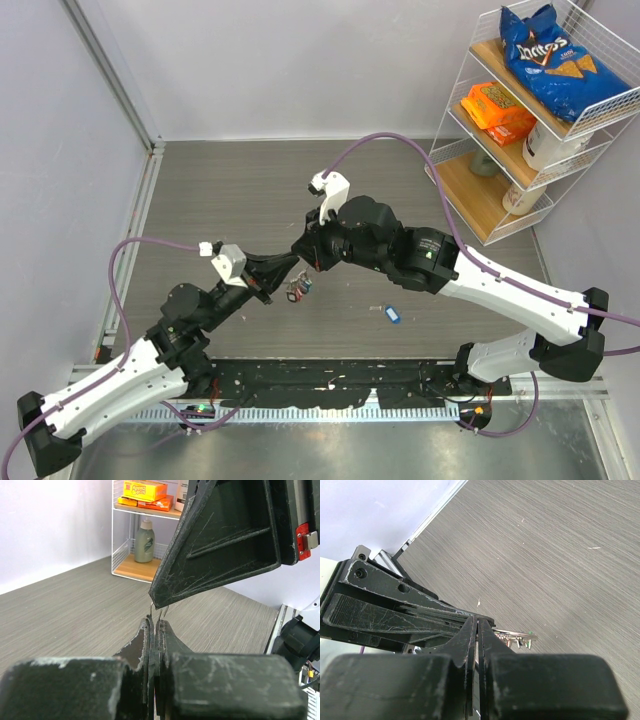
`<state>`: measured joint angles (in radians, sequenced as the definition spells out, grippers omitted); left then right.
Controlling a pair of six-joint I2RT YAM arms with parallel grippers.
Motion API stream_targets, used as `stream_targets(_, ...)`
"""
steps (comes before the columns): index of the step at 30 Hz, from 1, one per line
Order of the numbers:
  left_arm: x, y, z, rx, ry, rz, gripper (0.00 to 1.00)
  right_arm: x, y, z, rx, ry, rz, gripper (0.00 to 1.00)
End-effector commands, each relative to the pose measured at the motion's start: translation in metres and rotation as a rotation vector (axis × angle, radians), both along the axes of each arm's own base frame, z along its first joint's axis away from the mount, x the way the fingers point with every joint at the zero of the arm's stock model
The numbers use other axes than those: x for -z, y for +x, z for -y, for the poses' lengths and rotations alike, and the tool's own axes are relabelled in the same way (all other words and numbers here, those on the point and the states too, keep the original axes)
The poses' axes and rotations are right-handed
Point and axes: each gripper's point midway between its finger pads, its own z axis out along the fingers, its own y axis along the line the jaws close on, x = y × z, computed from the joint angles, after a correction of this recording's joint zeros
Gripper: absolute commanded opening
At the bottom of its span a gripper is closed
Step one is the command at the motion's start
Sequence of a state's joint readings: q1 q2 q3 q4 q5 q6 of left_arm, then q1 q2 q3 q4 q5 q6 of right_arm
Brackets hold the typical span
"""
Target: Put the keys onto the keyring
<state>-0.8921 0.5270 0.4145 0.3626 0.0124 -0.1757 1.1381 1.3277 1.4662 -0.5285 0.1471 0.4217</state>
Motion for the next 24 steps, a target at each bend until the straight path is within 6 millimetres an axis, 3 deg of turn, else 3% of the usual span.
stream_targets(1, -0.040, 0.005, -0.015, -0.070, -0.099, 0.056, 0.00, -0.041, -0.009, 0.001, -0.026, 0.117, 0.045, 0.05)
stream_targets(7, -0.037, 0.008, -0.016, -0.089, -0.088, 0.050, 0.00, -0.041, -0.010, 0.004, -0.023, 0.114, 0.050, 0.06)
stream_targets(9, -0.038, 0.008, -0.017, -0.092, -0.088, 0.051, 0.00, -0.041, -0.009, 0.007, -0.015, 0.112, 0.054, 0.13)
stream_targets(13, -0.038, 0.009, -0.019, -0.105, -0.083, 0.048, 0.00, -0.045, -0.006, 0.015, 0.014, 0.119, 0.073, 0.37)
stream_targets(18, -0.032, 0.013, -0.024, -0.137, -0.071, 0.032, 0.00, -0.050, -0.002, 0.033, 0.061, 0.112, 0.092, 0.45)
stream_targets(24, -0.027, 0.021, -0.034, -0.203, -0.064, 0.002, 0.00, -0.019, 0.008, 0.060, 0.132, 0.023, 0.069, 0.48)
